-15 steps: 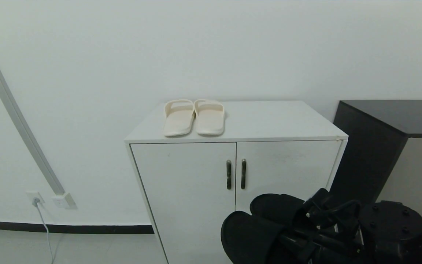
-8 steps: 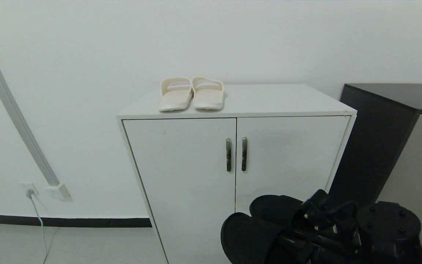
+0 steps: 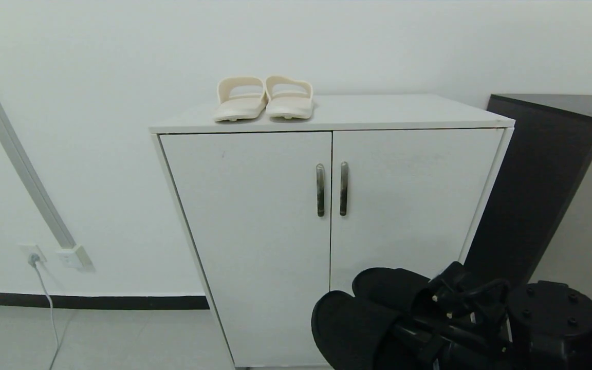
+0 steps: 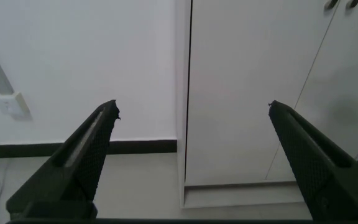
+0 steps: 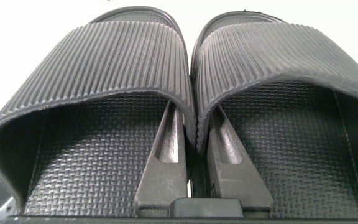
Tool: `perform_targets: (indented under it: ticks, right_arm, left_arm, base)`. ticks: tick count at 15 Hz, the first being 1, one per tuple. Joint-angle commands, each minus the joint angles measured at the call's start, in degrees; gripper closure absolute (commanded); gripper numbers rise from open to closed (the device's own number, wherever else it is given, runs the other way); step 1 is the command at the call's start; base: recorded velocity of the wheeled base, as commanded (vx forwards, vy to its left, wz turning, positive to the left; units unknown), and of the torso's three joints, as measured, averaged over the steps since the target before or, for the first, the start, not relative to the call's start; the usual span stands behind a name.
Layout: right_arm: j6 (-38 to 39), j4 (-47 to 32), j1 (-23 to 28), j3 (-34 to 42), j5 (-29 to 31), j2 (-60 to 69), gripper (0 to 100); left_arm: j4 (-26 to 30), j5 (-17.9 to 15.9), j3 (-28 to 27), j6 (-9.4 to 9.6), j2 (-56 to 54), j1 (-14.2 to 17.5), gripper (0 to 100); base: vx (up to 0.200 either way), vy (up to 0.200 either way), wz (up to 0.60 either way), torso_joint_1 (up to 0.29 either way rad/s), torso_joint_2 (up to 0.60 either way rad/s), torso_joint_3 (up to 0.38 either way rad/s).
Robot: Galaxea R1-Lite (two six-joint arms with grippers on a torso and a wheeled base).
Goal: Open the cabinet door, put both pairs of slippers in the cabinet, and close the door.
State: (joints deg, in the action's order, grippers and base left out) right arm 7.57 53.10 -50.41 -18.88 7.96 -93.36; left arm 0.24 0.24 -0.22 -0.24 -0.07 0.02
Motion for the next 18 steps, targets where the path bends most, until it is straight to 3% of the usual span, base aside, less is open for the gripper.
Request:
perform_targets:
  ticks: [1, 3, 5, 8, 9, 10, 11, 14, 16, 18]
  right_arm:
    - [0.0, 0.2, 0.0, 0.1, 0.0, 0.0, 100]
    - [0.0, 0.2, 0.0, 0.2, 0.0, 0.1, 100]
    - [0.0, 0.2, 0.0, 0.3, -0.1, 0.1, 100]
    - [0.0, 0.2, 0.0, 0.8, -0.1, -0.2, 100]
    - [0.0, 0.2, 0.1, 0.9, -0.1, -0.2, 100]
    - [0.0, 0.2, 0.1, 0.9, -0.1, -0.2, 100]
    - [0.0, 0.2, 0.1, 0.8, -0.2, -0.3, 100]
    - [-0.5, 0.3, 0.0, 1.0, -0.3, -0.4, 100]
    - [-0.8, 0.3, -0.1, 1.0, -0.3, -0.7, 100]
    - [-0.8, 0.6, -0.1, 1.0, -0.3, -0.8, 100]
  left_arm:
    - [0.0, 0.0, 0.0, -0.02, 0.1, 0.0, 0]
    - [0.0, 0.0, 0.0, -0.02, 0.3, 0.0, 0]
    - [-0.2, 0.1, -0.2, 1.65, 0.5, 0.0, 0]
    - [-0.2, 0.5, -0.4, 1.83, 0.1, 0.1, 0]
    - [-0.5, 0.5, -4.0, 0.77, 0.3, 0.1, 0]
    - [1.0, -0.2, -11.0, -2.48, 2.6, -0.3, 0]
    - [3.2, -1.4, -14.7, -3.71, 7.2, -0.8, 0]
    - [2.9, -8.2, -15.2, -3.62, 15.8, -1.2, 0]
    - [-1.9, -14.7, -15.3, -3.62, 23.0, -1.2, 0]
    - [-7.2, -17.3, -15.8, -2.92, 30.2, -1.2, 0]
  base:
    - [0.0, 0.0, 0.0, 0.0, 0.0, 0.0]
    - [0.0, 0.0, 0.0, 0.0, 0.0, 0.0]
    - [0.0, 0.0, 0.0, 0.0, 0.0, 0.0]
    - [0.0, 0.0, 0.0, -0.025, 0.12, 0.116]
    - [0.0, 0.0, 0.0, 0.0, 0.0, 0.0]
    - [0.0, 0.0, 0.0, 0.0, 0.0, 0.0]
    - [0.0, 0.0, 0.0, 0.0, 0.0, 0.0]
    - [0.0, 0.0, 0.0, 0.0, 0.0, 0.0]
    - [0.0, 0.0, 0.0, 0.0, 0.0, 0.0]
    - [0.0, 0.0, 0.0, 0.0, 0.0, 0.0]
